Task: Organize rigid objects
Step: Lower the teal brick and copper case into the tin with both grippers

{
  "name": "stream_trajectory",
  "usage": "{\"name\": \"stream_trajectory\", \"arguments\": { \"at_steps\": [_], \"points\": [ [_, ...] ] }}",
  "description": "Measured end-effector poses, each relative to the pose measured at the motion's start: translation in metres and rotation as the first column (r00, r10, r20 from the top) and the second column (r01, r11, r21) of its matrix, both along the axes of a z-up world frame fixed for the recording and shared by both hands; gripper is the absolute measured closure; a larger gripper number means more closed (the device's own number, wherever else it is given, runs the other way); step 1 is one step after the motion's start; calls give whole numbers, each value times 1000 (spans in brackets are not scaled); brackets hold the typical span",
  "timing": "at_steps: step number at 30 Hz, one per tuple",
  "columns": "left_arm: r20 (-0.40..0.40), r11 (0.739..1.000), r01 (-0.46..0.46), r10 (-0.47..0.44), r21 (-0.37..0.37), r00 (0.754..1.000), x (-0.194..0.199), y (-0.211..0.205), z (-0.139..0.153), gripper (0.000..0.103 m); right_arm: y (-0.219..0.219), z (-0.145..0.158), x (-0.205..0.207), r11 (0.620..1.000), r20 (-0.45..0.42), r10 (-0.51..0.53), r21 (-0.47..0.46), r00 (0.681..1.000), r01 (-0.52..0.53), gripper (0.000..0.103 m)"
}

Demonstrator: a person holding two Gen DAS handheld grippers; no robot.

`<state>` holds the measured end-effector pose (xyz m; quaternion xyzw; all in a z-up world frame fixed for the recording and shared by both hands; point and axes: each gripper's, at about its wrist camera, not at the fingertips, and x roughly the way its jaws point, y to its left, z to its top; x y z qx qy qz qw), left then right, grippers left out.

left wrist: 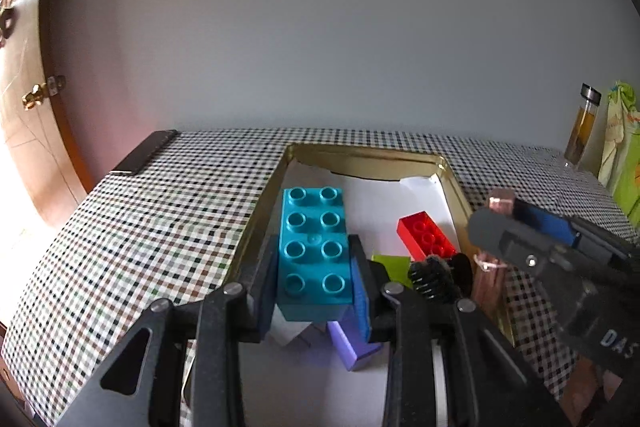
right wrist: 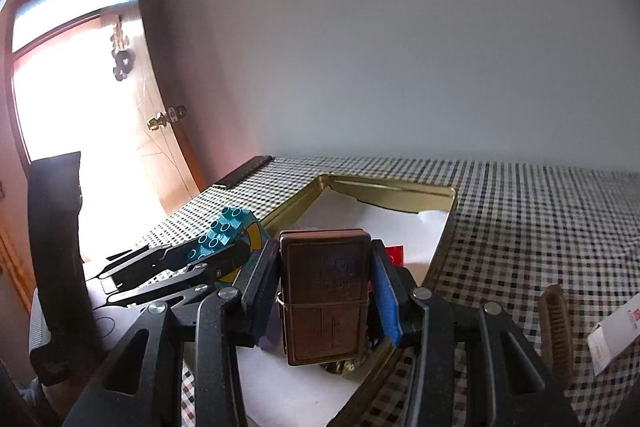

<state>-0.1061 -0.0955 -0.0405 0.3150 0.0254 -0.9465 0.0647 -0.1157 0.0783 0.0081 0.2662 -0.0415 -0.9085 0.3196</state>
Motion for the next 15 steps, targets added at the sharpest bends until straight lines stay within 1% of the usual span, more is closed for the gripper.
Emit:
{"name": "stream_trajectory", "arguments": {
  "at_steps": [6, 8, 11, 15],
  "points": [
    [86, 1000, 8, -8, 3, 996, -20, -2, -9, 72, -1, -8, -21, 1000, 70, -19, 9, 997, 18, 56],
    [108, 1000, 16, -17, 7, 994, -26, -3, -10, 72, -2, -9, -25, 1000, 79, -20, 16, 997, 19, 56],
    [134, 1000, 19, -18, -9, 991, -33, -1, -13, 72, -5, -10, -33, 999, 89, -21, 27, 996, 19, 56],
    [158, 1000, 19, -19, 2, 987, -39, -4, -17, 72, -15, -12, -40, 998, 96, -19, 61, 995, 13, 56]
  ]
}}
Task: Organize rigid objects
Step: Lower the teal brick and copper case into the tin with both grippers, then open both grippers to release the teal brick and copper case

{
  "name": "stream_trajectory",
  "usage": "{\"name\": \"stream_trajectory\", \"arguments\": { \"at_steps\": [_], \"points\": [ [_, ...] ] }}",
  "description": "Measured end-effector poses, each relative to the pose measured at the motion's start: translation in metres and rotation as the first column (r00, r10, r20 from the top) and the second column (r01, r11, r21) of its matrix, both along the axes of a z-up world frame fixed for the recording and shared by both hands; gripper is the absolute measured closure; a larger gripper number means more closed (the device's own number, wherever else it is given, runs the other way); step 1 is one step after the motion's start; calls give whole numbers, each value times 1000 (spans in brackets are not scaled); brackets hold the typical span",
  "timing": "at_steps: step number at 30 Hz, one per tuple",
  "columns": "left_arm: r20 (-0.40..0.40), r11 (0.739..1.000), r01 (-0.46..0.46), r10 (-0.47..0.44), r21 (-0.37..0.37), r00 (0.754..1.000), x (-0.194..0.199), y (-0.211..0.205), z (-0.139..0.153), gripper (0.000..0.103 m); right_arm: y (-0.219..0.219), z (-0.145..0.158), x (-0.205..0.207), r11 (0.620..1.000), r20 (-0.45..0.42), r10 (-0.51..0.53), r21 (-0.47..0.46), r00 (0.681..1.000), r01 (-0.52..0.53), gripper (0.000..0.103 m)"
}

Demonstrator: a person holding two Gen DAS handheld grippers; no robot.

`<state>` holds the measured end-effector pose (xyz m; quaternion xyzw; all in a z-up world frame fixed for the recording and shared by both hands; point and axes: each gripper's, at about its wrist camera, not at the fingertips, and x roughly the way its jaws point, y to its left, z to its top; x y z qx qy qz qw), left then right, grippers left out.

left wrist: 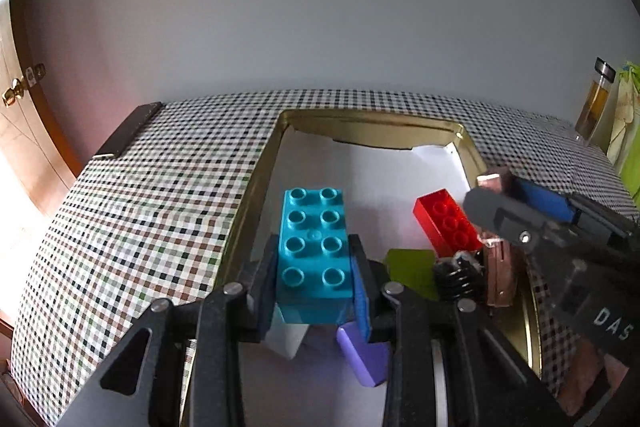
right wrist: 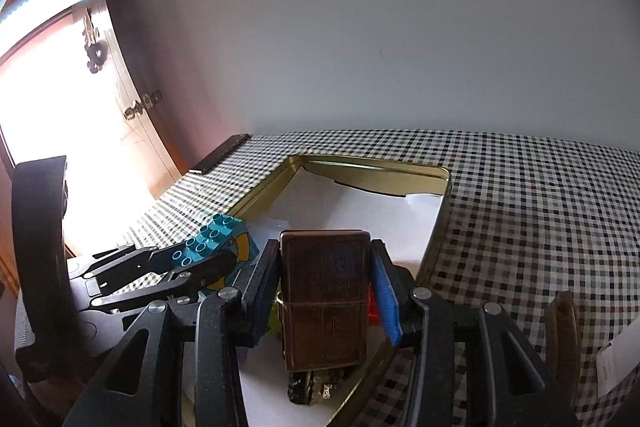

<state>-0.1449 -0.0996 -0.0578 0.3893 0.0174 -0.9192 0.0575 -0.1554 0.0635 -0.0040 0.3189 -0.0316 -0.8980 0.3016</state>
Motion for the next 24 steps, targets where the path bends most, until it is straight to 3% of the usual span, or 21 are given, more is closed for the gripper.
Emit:
{"name": "stream_trajectory", "arguments": {
  "at_steps": [5, 8, 9, 10, 14, 16, 20, 24],
  "points": [
    [7, 1000, -14, 15, -7, 1000, -4, 0, -4, 70, -7, -5, -6, 1000, -1, 7, 29, 1000, -7, 56],
    [-13, 999, -29, 29, -24, 999, -3, 1, -1, 56, -6, -3, -7, 1000, -21, 4, 19, 1000, -3, 52],
    [-17, 999, -32, 31, -27, 999, -2, 1, 1, 46, -4, -1, -6, 1000, -31, -1, 17, 1000, 2, 50],
    [-23, 999, -38, 37, -33, 999, -1, 2, 2, 37, -3, 0, -5, 1000, -39, -6, 15, 999, 7, 46],
    [-42, 996, -62, 59, -60, 997, 6, 5, 7, 16, 6, 5, -2, 999, -70, -35, -11, 997, 34, 26],
    [-63, 995, -66, 62, -73, 996, 11, 8, 10, 2, 12, 6, -2, 998, -76, -53, -24, 996, 52, 25],
    [-81, 987, -88, 78, -134, 994, 14, 17, 11, 1, 22, 5, -4, 996, -62, -79, -38, 995, 77, 25],
    [-67, 987, -94, 85, -133, 994, 13, 20, 8, 1, 29, 1, -6, 995, -40, -88, -46, 995, 86, 24]
  ]
}}
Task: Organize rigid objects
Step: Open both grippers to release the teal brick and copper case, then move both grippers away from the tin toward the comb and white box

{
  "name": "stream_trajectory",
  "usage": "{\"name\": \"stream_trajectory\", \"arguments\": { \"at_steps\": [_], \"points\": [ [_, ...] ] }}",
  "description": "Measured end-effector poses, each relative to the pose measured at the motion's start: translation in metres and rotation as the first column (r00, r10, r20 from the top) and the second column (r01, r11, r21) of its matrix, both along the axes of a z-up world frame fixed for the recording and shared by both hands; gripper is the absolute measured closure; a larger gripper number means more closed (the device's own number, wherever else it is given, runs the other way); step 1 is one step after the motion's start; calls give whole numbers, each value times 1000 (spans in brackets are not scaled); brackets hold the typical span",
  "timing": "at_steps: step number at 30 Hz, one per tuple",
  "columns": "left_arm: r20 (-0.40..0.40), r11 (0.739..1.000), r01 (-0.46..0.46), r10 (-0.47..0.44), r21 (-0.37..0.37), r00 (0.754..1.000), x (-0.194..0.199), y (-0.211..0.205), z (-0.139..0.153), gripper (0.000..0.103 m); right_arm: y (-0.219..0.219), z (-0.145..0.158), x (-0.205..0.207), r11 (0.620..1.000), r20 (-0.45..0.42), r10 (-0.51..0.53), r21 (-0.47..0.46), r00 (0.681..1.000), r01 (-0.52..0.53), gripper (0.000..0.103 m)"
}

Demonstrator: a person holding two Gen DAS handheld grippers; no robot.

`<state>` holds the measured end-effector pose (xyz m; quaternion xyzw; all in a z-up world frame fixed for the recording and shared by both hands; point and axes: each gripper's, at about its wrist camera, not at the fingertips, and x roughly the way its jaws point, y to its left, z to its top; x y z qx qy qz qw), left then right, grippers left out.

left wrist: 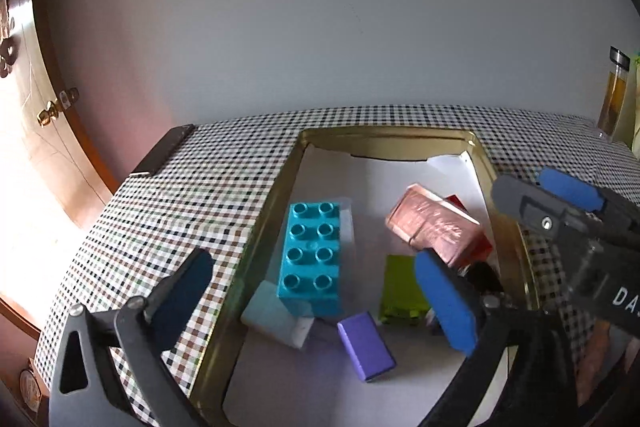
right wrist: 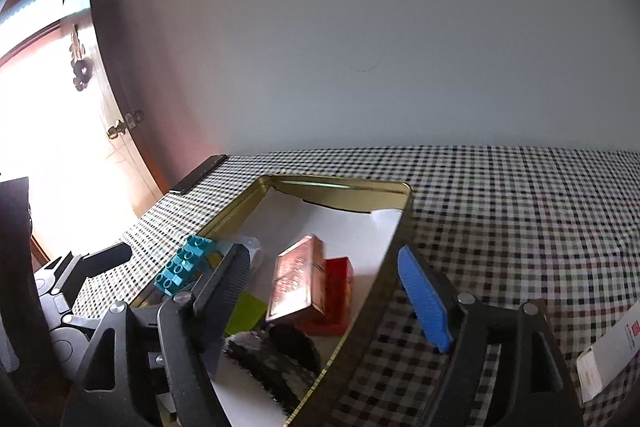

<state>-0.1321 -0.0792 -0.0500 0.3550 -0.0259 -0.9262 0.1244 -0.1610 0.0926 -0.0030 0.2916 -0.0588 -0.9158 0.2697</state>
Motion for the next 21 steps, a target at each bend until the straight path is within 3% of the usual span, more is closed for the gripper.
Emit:
{"name": "stream_trajectory", "arguments": {
  "at_steps": [14, 21],
  "points": [
    [-31, 999, -7, 8, 37, 999, 6, 15, 8, 1, 29, -2, 7, 998, 8, -40, -39, 999, 41, 19],
    [-66, 998, 44, -42, 40, 997, 11, 48, 16, 1, 59, 0, 18, 996, -14, -84, 3, 996, 84, 18]
  ]
}}
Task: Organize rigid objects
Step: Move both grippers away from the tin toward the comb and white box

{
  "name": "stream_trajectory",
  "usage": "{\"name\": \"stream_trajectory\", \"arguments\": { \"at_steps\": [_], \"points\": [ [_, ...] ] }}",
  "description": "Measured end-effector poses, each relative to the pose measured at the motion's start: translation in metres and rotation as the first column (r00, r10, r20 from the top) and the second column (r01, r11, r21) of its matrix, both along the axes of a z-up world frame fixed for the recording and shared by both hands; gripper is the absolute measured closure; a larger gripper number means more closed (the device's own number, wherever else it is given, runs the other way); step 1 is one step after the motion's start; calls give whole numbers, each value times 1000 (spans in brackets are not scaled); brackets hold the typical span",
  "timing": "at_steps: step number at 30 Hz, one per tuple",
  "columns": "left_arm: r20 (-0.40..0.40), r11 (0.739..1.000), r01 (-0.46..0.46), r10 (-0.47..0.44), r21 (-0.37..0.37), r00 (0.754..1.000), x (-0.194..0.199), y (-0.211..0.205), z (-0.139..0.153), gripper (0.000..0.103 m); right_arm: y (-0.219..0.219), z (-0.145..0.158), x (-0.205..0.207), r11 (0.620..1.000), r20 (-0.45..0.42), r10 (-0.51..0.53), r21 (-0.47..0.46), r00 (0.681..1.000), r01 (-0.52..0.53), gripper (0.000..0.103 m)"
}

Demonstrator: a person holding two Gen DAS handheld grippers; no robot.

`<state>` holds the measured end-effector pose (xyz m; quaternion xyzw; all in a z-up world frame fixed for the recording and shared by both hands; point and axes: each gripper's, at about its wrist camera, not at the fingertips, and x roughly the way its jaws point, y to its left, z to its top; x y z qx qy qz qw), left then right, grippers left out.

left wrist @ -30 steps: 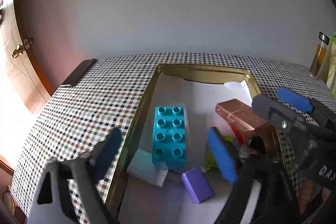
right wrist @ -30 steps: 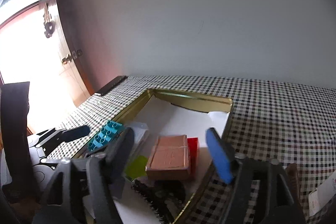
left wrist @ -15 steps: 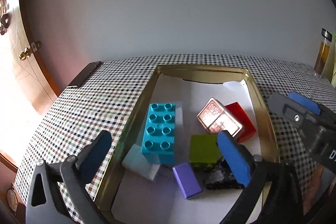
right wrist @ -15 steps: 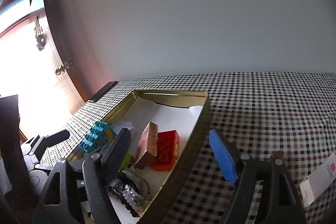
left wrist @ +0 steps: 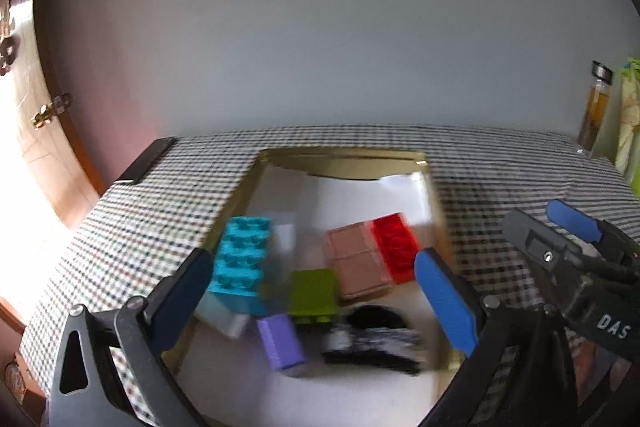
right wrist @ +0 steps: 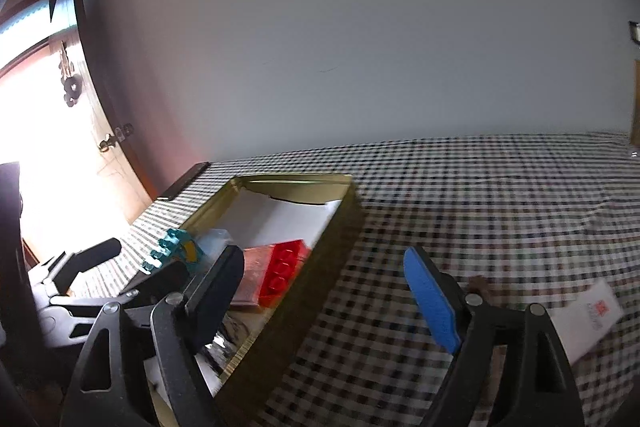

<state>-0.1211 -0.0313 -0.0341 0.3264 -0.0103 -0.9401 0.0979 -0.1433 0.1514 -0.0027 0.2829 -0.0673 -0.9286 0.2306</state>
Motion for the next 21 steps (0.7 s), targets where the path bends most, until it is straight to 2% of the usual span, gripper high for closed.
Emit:
{"name": "stream_trajectory", "arguments": {
  "at_steps": [10, 16, 21],
  "points": [
    [7, 994, 112, -112, -8, 994, -8, 72, -3, 1, 76, -2, 4, 987, -21, -144, 63, 989, 145, 17],
    [26, 989, 149, -150, 17, 988, -21, 107, -12, 1, 119, -11, -1, 972, 11, -196, 135, 981, 193, 17],
    [35, 989, 148, -148, -8, 988, -28, 121, -21, 1, 136, -17, -3, 969, 45, -186, 174, 981, 176, 17]
  ]
}}
